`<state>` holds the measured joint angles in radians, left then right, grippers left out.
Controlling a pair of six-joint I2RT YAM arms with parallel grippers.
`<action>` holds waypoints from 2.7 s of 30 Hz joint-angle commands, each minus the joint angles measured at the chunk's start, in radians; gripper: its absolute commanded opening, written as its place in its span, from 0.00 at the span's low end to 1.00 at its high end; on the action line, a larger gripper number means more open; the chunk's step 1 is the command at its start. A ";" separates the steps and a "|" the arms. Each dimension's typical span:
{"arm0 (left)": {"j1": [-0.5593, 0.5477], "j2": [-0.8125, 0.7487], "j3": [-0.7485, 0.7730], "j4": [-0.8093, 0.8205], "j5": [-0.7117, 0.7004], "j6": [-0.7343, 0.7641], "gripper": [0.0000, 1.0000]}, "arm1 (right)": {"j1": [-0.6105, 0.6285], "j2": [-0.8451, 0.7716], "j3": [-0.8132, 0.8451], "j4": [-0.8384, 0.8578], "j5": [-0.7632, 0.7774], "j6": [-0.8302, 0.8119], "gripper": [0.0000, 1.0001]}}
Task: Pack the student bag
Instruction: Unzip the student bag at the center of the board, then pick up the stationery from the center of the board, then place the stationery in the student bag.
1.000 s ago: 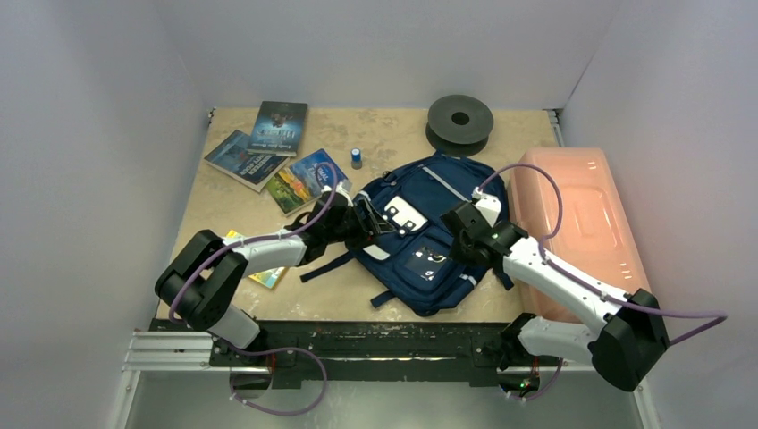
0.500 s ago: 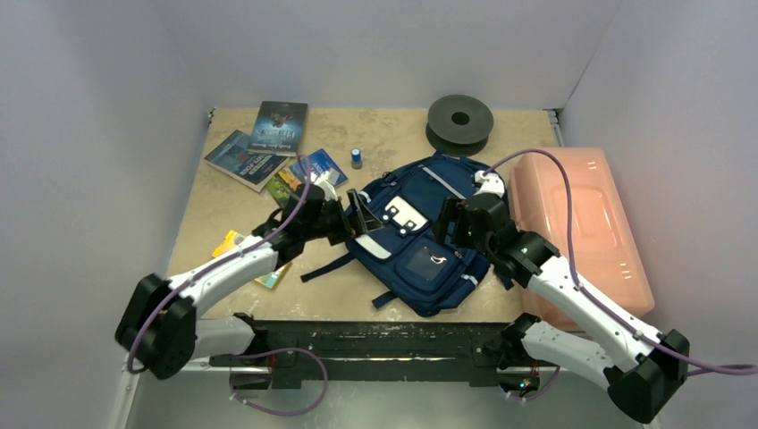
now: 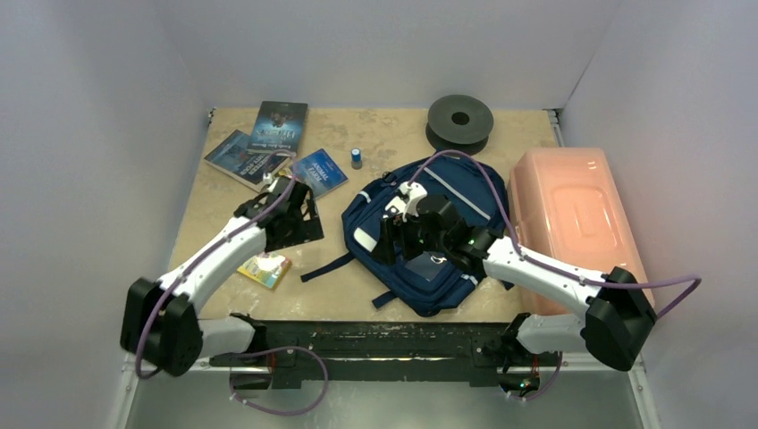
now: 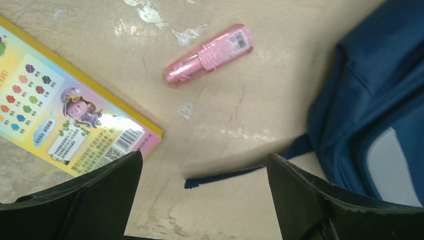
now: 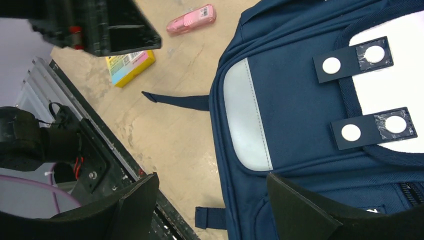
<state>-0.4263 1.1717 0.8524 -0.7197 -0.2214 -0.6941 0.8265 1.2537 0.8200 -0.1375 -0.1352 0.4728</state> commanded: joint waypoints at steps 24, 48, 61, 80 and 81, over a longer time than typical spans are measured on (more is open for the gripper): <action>0.035 0.669 0.427 -0.046 0.062 0.362 0.86 | -0.001 -0.207 -0.069 0.002 0.053 -0.022 0.83; 0.000 0.692 0.417 -0.079 0.098 0.244 0.59 | -0.001 -0.230 -0.099 0.014 0.043 -0.022 0.83; 0.000 0.599 0.337 -0.020 0.073 0.199 0.17 | -0.001 -0.275 -0.131 -0.031 0.097 -0.022 0.83; 0.015 -0.117 -0.221 0.747 0.553 -0.544 0.00 | 0.044 -0.219 -0.087 0.185 -0.028 0.000 0.78; 0.009 -0.128 -0.279 0.841 0.553 -0.640 0.00 | 0.047 -0.237 -0.107 0.238 -0.031 0.015 0.78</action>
<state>-0.4034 1.1046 0.7826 -0.3809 0.1722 -0.8772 0.8623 1.0687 0.7284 -0.1452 -0.0940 0.4530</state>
